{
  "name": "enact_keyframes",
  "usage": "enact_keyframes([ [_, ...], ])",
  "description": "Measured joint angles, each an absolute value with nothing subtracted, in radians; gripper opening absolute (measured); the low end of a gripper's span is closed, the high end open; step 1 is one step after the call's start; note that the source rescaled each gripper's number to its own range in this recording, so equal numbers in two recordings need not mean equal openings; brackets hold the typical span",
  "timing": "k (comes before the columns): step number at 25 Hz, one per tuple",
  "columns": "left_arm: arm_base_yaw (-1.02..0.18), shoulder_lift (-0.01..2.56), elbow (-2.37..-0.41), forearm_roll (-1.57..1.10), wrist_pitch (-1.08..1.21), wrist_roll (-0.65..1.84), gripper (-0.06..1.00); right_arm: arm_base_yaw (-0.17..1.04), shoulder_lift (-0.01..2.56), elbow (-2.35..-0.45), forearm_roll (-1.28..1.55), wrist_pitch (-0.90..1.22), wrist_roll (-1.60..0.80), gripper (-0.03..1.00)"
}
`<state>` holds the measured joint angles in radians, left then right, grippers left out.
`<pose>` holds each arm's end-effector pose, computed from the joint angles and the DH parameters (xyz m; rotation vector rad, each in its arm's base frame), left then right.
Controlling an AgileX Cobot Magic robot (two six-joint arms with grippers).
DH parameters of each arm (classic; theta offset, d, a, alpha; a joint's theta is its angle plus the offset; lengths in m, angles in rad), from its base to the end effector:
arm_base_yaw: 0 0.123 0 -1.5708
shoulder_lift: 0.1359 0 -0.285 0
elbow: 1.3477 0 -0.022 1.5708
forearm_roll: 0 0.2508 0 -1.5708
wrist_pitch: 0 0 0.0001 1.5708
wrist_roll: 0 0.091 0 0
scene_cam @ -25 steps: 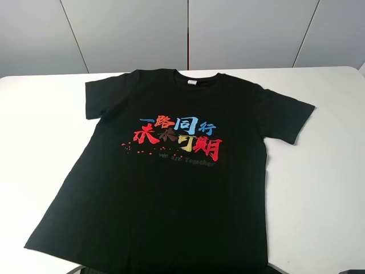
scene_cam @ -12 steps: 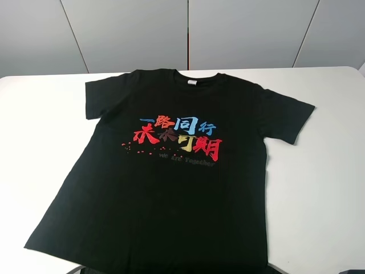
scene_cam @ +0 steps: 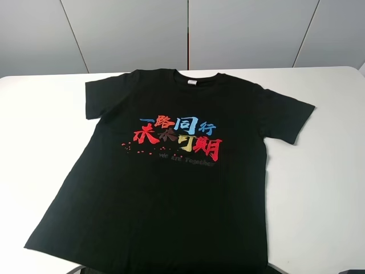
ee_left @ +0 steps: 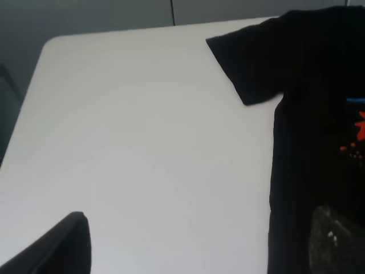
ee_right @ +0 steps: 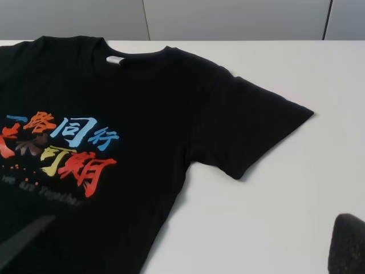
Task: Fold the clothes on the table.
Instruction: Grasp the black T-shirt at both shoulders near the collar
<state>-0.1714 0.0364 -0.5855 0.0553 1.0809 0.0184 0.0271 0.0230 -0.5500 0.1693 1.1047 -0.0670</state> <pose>-0.0092 0.0061 0.2995 0.1861 2.0057 -0.0317 -0.0099 0.0134 0.2886 -0.1116 2.0512 0.1781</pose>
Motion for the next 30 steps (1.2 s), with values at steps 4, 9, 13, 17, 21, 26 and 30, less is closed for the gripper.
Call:
enact_keyframes([
  [4,-0.171,0.236,-0.744,0.055,1.040,0.072,1.00,0.027,0.206,-0.675,0.167,1.105,-0.083,1.00],
  [9,-0.171,0.554,-0.924,0.052,1.076,0.225,1.00,0.027,0.493,-0.810,0.174,1.103,-0.187,1.00],
  [13,-0.171,0.806,-1.032,0.000,1.091,0.380,1.00,0.027,0.706,-0.897,0.205,1.103,-0.283,1.00],
  [17,-0.177,1.046,-1.118,-0.125,1.091,0.637,1.00,0.027,0.911,-0.953,0.257,1.101,-0.445,1.00],
  [21,-0.254,1.271,-1.163,-0.150,1.076,0.889,1.00,0.027,1.107,-0.983,0.332,1.116,-0.607,1.00],
  [26,-0.377,1.517,-1.181,-0.119,1.001,1.014,1.00,0.027,1.293,-1.000,0.379,1.128,-0.727,1.00],
  [30,-0.445,1.670,-1.181,-0.018,0.906,1.078,1.00,0.077,1.387,-1.000,0.379,1.110,-0.801,1.00],
])
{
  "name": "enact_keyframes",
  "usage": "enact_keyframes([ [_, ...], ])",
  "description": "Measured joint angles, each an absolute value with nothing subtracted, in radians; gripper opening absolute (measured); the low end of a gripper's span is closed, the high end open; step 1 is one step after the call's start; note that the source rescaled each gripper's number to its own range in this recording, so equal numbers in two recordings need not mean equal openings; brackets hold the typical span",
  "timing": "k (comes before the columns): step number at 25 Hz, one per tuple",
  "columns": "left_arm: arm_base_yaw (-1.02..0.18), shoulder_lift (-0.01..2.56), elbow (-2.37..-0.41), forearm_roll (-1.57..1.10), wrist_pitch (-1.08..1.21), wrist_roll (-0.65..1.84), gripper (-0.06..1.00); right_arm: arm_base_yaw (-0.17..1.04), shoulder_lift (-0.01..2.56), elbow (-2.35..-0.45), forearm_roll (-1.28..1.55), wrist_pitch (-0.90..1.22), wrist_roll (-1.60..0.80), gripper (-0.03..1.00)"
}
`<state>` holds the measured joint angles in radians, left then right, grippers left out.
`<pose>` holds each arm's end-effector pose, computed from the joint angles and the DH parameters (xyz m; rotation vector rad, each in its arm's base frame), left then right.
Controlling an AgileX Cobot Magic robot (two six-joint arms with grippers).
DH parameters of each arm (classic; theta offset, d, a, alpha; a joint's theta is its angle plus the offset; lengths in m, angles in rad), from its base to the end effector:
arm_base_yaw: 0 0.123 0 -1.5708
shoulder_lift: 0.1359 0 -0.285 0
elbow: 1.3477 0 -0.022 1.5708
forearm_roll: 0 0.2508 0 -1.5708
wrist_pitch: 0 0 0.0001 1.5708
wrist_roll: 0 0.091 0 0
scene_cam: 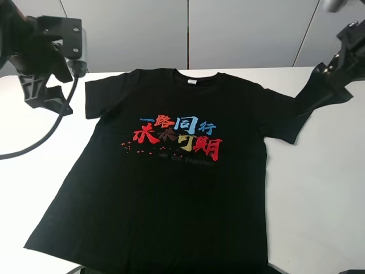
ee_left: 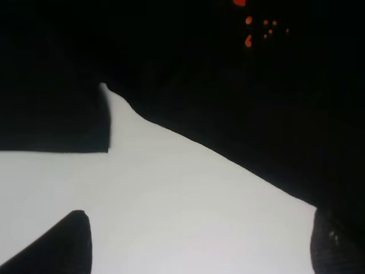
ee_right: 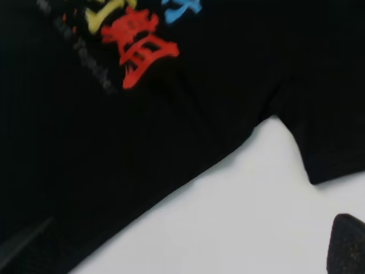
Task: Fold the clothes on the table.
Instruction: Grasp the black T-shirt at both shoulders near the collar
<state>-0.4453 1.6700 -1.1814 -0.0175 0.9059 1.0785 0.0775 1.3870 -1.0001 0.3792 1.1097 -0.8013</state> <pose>0.2968 -0.1430 0.2345 1.9820 2.0962 0.0982 0.2456 0.0493 0.2703 -1.0224 2.6515 0.3927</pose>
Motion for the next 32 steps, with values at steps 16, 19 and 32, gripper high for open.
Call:
enact_keyframes([
  [16,-0.462,1.937,-1.184,0.009,0.760,1.178,1.00,0.173,1.603,-1.002,0.349,0.990,-0.827,1.00],
  [19,-0.463,1.958,-1.184,0.000,0.755,1.210,1.00,0.178,1.636,-1.002,0.352,0.959,-0.829,1.00],
  [32,-0.487,2.040,-1.237,0.019,0.680,1.253,1.00,0.180,1.762,-1.043,0.358,0.915,-0.836,1.00],
])
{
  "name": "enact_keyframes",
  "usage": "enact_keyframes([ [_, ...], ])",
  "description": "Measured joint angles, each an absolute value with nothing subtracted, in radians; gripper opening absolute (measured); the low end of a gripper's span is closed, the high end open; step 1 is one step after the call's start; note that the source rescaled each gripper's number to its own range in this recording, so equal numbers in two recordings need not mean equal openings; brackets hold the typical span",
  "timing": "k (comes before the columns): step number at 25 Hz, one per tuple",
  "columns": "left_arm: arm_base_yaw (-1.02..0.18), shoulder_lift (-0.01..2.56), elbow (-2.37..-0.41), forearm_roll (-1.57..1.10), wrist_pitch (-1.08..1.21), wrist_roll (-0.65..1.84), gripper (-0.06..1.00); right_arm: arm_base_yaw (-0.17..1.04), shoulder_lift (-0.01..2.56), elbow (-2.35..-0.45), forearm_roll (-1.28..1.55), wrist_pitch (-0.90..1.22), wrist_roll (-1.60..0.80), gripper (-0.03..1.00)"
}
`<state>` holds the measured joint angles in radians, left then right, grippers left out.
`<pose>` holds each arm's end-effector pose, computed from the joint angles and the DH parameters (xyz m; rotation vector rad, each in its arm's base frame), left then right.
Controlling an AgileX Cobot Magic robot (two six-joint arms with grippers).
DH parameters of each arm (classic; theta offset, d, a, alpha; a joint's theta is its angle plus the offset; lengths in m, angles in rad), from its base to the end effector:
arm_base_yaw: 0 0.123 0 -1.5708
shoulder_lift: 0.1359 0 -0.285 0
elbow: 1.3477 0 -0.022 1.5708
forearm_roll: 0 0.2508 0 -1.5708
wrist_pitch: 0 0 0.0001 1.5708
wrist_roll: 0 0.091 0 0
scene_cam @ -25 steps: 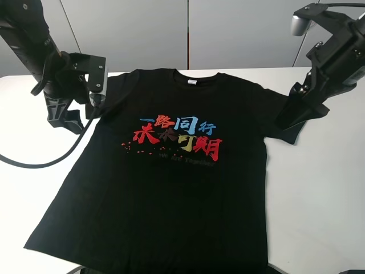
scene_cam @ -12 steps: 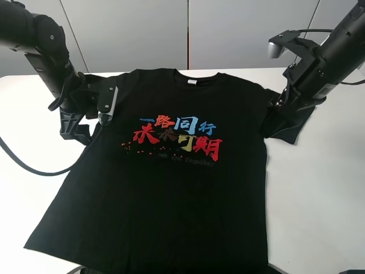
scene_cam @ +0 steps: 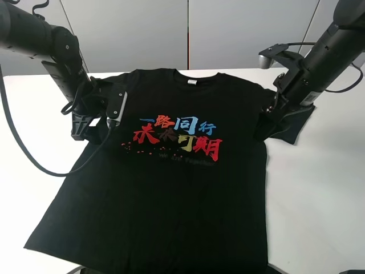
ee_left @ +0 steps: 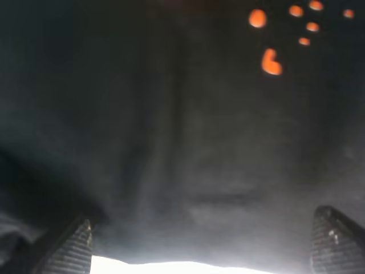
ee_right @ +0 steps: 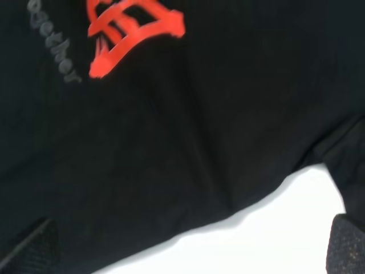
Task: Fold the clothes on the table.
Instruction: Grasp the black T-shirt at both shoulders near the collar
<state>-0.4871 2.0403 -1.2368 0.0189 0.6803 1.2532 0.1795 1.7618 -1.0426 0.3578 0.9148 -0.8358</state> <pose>0.3376 -0.1776 0.1196 2.2932 1.9074 0.1155 0.3021 0.0805 0.1752 -1.1674 2.7650 0.3969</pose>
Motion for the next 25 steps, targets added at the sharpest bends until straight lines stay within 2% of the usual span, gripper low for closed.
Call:
enact_keyframes([
  [22,-0.489,2.153,-1.327,0.019,0.739,1.237,0.99,0.228,1.773,-1.056,0.378,0.862,-0.900,1.00],
  [24,-0.489,2.156,-1.327,0.019,0.744,1.237,0.97,0.228,1.773,-1.056,0.378,0.857,-0.900,1.00],
  [25,-0.489,2.156,-1.327,0.019,0.752,1.235,0.92,0.228,1.773,-1.056,0.379,0.856,-0.900,1.00],
])
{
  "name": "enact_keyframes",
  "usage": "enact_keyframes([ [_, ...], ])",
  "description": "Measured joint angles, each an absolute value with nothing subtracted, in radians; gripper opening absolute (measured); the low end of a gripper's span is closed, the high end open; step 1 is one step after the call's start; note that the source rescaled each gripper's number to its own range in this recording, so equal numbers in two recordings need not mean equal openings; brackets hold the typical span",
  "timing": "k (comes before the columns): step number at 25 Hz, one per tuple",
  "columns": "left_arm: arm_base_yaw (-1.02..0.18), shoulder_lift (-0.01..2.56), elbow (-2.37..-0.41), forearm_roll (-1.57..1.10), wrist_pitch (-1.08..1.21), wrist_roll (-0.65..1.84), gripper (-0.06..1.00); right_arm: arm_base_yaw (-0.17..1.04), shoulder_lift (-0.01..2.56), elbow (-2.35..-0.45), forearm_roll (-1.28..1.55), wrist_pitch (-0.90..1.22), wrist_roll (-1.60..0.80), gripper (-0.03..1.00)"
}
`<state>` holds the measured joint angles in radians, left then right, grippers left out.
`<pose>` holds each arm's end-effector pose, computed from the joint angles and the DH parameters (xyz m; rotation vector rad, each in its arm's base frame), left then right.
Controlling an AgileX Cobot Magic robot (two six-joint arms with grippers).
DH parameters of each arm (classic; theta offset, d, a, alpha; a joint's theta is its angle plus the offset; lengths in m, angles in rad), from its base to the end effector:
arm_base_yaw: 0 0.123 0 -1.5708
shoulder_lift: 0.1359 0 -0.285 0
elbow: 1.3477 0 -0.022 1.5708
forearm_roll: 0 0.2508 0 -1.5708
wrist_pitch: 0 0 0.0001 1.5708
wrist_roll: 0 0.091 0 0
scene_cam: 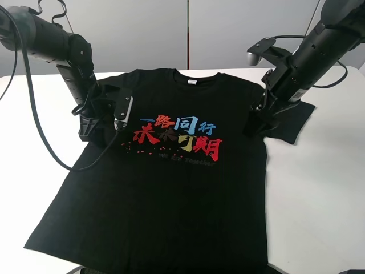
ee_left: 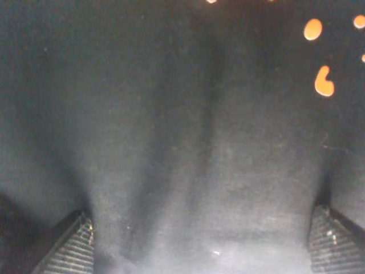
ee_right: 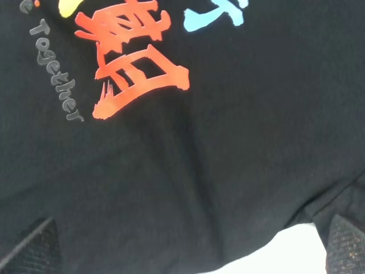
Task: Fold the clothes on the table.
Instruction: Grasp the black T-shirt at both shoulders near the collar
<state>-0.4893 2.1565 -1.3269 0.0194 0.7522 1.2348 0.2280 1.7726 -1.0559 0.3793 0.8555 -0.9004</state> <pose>0.3490 -0.1845 0.0929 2.3481 1.9855 0.0624 0.3066 0.0973 0.1753 -1.2662 2.6544 0.3730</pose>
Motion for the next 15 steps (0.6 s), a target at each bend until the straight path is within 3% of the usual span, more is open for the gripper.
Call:
enact_keyframes([
  [2,-0.489,2.158,-1.327,0.017,0.775,1.233,0.69,0.228,1.773,-1.056,0.379,0.851,-0.900,1.00],
  [5,-0.489,2.158,-1.327,0.028,0.770,1.212,0.14,0.228,1.773,-1.056,0.379,0.848,-0.902,1.00],
  [6,-0.489,2.158,-1.327,0.037,0.766,1.204,0.06,0.228,1.773,-1.056,0.379,0.848,-0.902,1.00],
  [15,-0.493,2.158,-1.327,0.081,0.751,1.182,0.01,0.228,1.836,-1.062,0.379,0.843,-0.902,1.00],
])
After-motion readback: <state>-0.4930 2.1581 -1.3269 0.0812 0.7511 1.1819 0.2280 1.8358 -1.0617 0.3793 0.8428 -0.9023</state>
